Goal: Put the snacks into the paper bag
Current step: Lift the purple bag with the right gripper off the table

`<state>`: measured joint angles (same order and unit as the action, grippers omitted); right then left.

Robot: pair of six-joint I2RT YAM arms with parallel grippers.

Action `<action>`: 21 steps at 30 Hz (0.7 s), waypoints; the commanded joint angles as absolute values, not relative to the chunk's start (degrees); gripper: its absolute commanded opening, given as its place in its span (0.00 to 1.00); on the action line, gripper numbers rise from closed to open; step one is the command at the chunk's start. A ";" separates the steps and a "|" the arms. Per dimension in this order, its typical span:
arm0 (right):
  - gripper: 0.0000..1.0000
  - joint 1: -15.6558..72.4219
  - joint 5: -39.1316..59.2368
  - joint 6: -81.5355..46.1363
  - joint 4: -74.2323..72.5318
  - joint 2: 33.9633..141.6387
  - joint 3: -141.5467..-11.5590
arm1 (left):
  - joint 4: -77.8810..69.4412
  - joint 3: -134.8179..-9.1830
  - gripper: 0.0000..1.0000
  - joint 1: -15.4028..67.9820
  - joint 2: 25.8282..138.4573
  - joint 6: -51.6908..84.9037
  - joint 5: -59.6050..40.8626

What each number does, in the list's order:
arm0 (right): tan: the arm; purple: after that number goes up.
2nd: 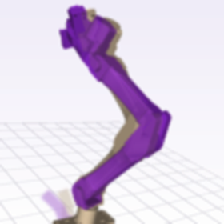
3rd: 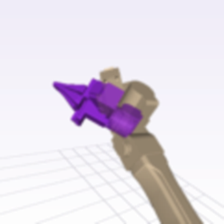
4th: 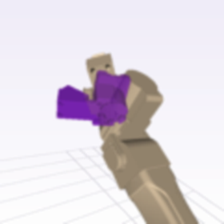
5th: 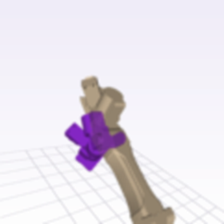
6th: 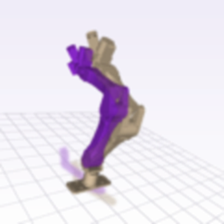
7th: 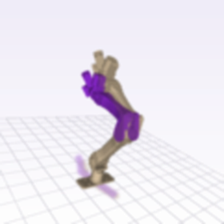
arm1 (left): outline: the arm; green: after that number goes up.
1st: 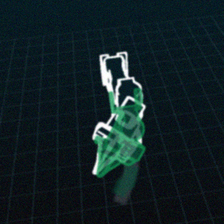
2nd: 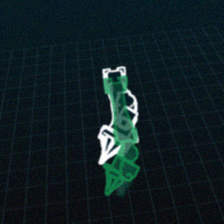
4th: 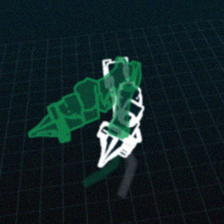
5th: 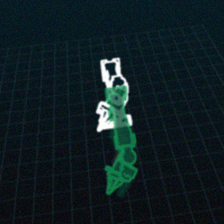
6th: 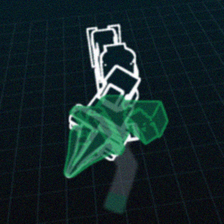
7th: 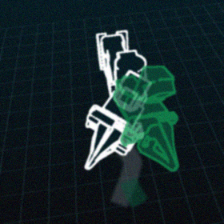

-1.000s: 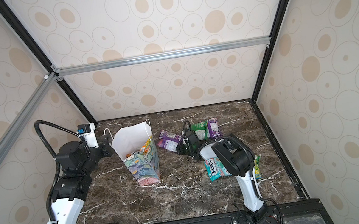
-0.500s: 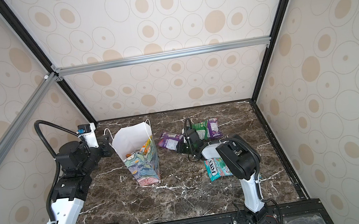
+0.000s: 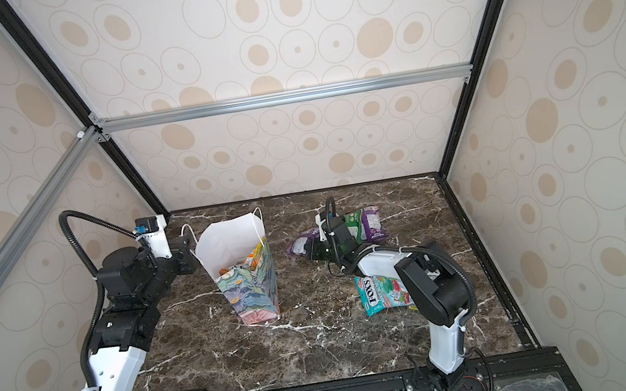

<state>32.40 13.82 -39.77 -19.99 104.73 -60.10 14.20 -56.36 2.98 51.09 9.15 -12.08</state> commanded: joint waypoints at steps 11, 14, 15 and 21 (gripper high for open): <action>0.00 33.40 14.43 -35.34 -13.34 94.43 -60.61 | 13.01 -56.45 0.03 2.75 50.33 9.12 -12.44; 0.00 33.56 15.20 -34.55 -11.67 92.75 -61.17 | 12.93 -56.43 0.03 2.75 50.34 9.13 -12.63; 0.00 33.69 15.10 -34.29 -11.40 92.41 -61.31 | 13.00 -56.43 0.03 2.72 50.41 9.06 -12.68; 0.00 34.22 14.23 -31.92 -7.79 90.10 -62.97 | 13.01 -56.45 0.03 2.77 50.54 9.14 -12.97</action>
<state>33.80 14.70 -34.04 -8.82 92.23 -60.53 14.13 -56.27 2.98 51.07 9.15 -12.34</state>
